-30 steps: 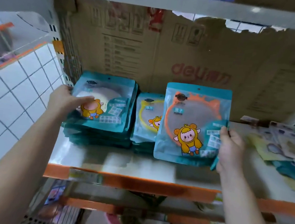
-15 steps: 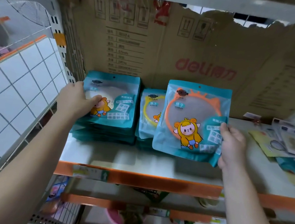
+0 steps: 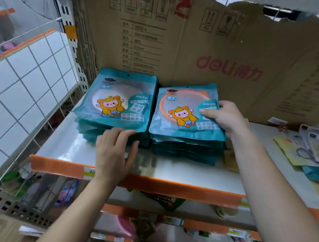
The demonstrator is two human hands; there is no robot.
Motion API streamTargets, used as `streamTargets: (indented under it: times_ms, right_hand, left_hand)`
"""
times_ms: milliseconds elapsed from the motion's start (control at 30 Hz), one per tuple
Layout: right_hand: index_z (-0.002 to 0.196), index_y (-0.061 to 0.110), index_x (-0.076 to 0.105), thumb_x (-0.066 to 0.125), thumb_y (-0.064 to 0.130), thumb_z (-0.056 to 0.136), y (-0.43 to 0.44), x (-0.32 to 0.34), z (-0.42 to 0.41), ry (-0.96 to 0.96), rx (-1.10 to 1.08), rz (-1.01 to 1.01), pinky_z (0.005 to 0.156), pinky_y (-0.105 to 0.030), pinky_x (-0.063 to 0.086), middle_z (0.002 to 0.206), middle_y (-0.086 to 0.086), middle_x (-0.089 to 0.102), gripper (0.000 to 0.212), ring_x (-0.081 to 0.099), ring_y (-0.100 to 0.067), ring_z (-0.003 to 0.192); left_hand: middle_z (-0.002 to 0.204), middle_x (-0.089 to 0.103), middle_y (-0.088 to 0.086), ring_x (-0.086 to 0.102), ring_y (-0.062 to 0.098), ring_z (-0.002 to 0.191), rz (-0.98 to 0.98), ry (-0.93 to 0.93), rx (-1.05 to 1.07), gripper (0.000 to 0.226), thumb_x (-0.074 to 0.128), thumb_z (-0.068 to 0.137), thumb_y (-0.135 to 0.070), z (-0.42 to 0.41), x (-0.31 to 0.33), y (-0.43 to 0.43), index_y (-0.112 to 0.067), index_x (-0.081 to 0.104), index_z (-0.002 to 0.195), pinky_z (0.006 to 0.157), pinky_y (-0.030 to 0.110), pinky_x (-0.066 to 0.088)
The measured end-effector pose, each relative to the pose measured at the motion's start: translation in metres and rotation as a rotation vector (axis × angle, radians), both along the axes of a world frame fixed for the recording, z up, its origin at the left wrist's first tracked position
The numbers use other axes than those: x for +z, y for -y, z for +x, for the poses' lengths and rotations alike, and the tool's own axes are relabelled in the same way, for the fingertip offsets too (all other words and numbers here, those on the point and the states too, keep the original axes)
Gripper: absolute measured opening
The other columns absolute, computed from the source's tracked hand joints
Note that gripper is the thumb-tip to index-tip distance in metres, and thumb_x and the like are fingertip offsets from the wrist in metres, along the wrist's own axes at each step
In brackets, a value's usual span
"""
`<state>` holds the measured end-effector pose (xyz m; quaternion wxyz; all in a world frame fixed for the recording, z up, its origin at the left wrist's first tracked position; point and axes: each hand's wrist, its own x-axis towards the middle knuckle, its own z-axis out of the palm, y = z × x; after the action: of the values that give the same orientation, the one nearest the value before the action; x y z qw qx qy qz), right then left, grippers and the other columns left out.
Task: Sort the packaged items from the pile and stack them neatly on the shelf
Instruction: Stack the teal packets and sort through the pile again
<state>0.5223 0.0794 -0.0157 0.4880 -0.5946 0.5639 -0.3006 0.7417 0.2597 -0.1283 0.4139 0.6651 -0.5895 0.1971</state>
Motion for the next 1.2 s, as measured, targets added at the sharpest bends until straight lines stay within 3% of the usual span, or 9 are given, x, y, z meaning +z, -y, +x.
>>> streamTargets:
  times_ms: [100,300,467,667,800,900,1033,1200]
  right_hand:
    - [0.106,0.004,0.062,0.082,0.01,0.075,0.005,-0.004,0.003,-0.132,0.018,-0.018,0.074,-0.042,0.06,0.098,-0.012,0.071,0.038,0.072,-0.026,0.082]
    - [0.103,0.007,0.062,0.084,0.022,0.072,0.009,-0.009,0.001,-0.277,0.003,-0.051,0.077,-0.045,0.06,0.094,-0.008,0.072,0.041,0.072,-0.024,0.08]
    - [0.102,0.011,0.062,0.085,0.028,0.07,0.013,-0.015,-0.003,-0.289,-0.013,-0.046,0.078,-0.047,0.06,0.095,-0.007,0.072,0.043,0.072,-0.025,0.081]
    - [0.1,0.014,0.066,0.083,0.041,0.07,0.008,-0.016,-0.002,-0.446,-0.047,-0.181,0.078,-0.047,0.058,0.094,-0.004,0.072,0.044,0.07,-0.023,0.083]
    - [0.097,0.016,0.066,0.08,0.037,0.077,-0.002,-0.024,-0.008,-0.369,-0.077,-0.249,0.078,-0.045,0.059,0.094,-0.002,0.072,0.033,0.069,-0.02,0.083]
    - [0.115,0.015,0.065,0.074,0.029,0.084,-0.01,-0.027,-0.017,-0.259,-0.105,-0.297,0.082,-0.042,0.058,0.1,0.001,0.066,0.035,0.067,-0.02,0.092]
    - [0.117,0.017,0.065,0.063,0.028,0.093,-0.03,-0.036,-0.043,-0.196,-0.22,-0.381,0.079,-0.026,0.051,0.099,0.006,0.064,0.027,0.063,-0.014,0.093]
    - [0.105,0.026,0.066,0.063,0.028,0.091,-0.057,-0.064,-0.099,-0.072,-0.334,-0.302,0.083,-0.044,0.057,0.094,0.005,0.068,0.014,0.066,-0.019,0.092]
  left_hand:
    - [0.09,0.062,0.01,0.056,0.028,0.081,0.051,-0.01,-0.019,0.025,0.055,0.092,-0.028,-0.002,-0.013,-0.003,-0.006,0.066,0.094,0.07,0.039,0.039]
    - [0.079,0.06,0.006,0.056,0.028,0.075,0.37,0.061,0.05,0.037,0.044,0.092,-0.041,-0.002,-0.012,0.002,-0.013,0.065,0.079,0.072,0.039,0.037]
    - [0.075,0.061,0.003,0.057,0.026,0.07,0.391,0.063,0.047,0.036,0.045,0.093,-0.038,-0.003,-0.012,-0.001,-0.015,0.066,0.075,0.07,0.038,0.039]
    - [0.076,0.064,0.002,0.058,0.024,0.071,0.393,0.078,0.027,0.034,0.046,0.092,-0.037,-0.003,-0.013,0.0,-0.016,0.067,0.077,0.071,0.037,0.041]
    - [0.078,0.065,0.003,0.059,0.025,0.072,0.404,0.085,0.018,0.032,0.046,0.093,-0.036,-0.004,-0.015,0.001,-0.015,0.066,0.078,0.071,0.037,0.04]
    - [0.079,0.066,0.004,0.06,0.027,0.073,0.388,0.108,-0.02,0.032,0.045,0.093,-0.035,-0.004,-0.014,0.002,-0.015,0.066,0.08,0.07,0.037,0.041]
    - [0.082,0.067,0.003,0.06,0.027,0.073,0.374,0.102,-0.142,0.027,0.047,0.094,-0.033,-0.018,-0.011,0.005,-0.015,0.065,0.085,0.069,0.037,0.041]
    - [0.083,0.063,0.0,0.058,0.025,0.075,0.427,0.085,-0.258,0.026,0.044,0.093,-0.036,-0.068,-0.011,0.012,-0.019,0.063,0.089,0.068,0.036,0.042]
